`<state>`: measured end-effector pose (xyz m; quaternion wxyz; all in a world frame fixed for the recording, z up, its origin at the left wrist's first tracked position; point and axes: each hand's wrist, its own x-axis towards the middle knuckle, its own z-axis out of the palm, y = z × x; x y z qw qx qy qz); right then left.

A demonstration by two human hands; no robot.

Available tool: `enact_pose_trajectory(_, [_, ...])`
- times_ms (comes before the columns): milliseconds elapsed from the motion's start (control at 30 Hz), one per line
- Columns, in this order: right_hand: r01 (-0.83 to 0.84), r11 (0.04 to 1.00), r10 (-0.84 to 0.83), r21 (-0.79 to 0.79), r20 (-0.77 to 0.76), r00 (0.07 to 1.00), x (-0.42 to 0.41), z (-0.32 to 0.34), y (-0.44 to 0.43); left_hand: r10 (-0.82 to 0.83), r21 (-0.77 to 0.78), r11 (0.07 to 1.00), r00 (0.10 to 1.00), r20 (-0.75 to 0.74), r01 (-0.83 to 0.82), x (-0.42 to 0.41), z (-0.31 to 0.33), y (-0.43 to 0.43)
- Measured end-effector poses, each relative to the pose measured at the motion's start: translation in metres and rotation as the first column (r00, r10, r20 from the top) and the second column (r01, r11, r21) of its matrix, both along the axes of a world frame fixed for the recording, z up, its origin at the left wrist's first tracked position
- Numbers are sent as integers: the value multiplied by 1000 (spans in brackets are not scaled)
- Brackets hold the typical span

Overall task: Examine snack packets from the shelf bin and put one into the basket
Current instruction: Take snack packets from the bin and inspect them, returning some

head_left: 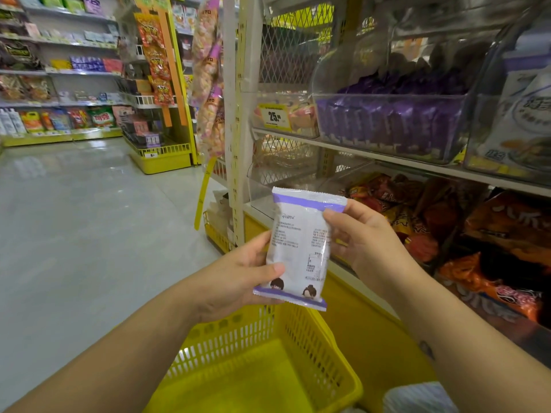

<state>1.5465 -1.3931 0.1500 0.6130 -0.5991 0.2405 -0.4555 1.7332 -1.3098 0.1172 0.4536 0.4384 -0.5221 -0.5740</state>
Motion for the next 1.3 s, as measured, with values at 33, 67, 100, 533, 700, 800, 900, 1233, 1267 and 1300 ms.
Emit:
enact_pose_trajectory(33, [20, 1000, -20, -22, -4, 1000, 0, 0, 0, 75, -14, 997, 996, 56, -74, -2, -1, -1])
enact_pose_trajectory(67, [49, 997, -51, -51, -23, 998, 0, 0, 1, 169, -46, 985, 978, 124, -165, -5, -2, -3])
enact_pose_trajectory(100, [89, 992, -95, -95, -60, 994, 1, 0, 2, 270, -104, 962, 940, 206, -254, -8, -3, -4])
enact_pose_trajectory(533, [185, 943, -233, -277, -149, 961, 14, -8, 17, 343, -156, 931, 937, 64, -330, -19, -4, -10])
enact_pose_trajectory(700, [45, 991, -29, 129, -125, 992, 10, -3, 13, 242, 5, 970, 963, -121, -243, -12, 1, -10])
enact_pose_trajectory(800, [-200, 962, 239, 186, -223, 945, 6, -2, 13, 409, 13, 910, 890, -203, -415, -14, 4, -13])
enact_pose_trajectory(900, [-336, 920, 385, 199, -311, 869, 4, -4, 15, 519, 31, 849, 823, -232, -527, -8, 6, -12])
enact_pose_trajectory(1233, [-352, 930, 366, 108, -378, 850, 3, -3, 13, 456, 34, 883, 838, -299, -468, -5, 6, -8])
enact_pose_trajectory(1267, [-339, 937, 346, 88, -378, 859, 3, -4, 13, 418, 32, 903, 855, -307, -429, -6, 5, -7])
enact_pose_trajectory(1300, [-328, 941, 335, 83, -355, 873, 3, -4, 13, 393, 28, 914, 869, -302, -404, -8, 4, -7])
